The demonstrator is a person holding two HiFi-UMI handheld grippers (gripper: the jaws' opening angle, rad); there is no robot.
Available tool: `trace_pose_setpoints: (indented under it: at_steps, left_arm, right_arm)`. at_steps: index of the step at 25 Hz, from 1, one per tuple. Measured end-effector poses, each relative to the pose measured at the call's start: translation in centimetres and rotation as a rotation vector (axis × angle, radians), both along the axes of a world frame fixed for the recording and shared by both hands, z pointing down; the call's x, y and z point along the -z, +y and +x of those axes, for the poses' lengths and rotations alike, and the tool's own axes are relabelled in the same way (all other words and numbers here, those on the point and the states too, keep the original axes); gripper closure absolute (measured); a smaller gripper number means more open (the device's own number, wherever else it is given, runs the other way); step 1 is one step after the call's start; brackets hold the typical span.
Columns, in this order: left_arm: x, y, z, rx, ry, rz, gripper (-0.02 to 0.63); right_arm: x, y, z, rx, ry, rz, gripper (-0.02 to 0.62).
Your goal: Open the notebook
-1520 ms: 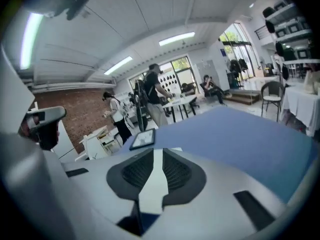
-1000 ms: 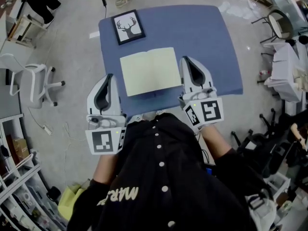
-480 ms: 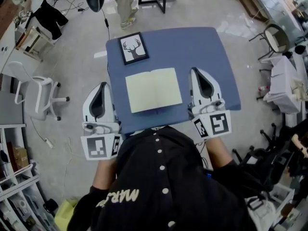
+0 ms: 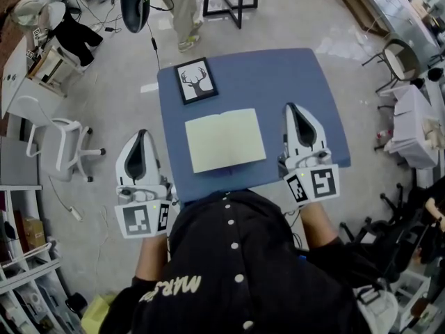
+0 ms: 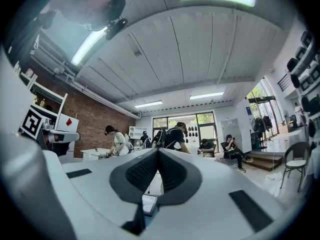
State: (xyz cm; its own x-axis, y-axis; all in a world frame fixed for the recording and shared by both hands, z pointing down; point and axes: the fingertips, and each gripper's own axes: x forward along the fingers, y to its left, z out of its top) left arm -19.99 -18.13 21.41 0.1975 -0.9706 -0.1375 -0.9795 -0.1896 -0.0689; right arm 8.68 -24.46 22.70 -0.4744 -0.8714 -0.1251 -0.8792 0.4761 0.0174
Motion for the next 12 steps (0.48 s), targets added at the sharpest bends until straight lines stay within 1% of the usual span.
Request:
trace_pose_setpoints:
  at_steps: [3,8,12]
  left_arm:
    - [0.21,-0.23,0.1,-0.002,0.014,0.002,0.603]
    - [0.12,-0.65,0.08,0.001,-0.006,0.004,0.603]
    - [0.07,-0.78,-0.15,0.009,-0.001,0.0,0.603]
  right_arm:
    - [-0.3,-0.31,0.22,0.002,0.007,-0.001,0.591]
    - [-0.35,-0.82,0.32,-0.003,0.012,0.0,0.591]
    - [-0.43,-0.72,0.0,0.004,0.027,-0.006,0.592]
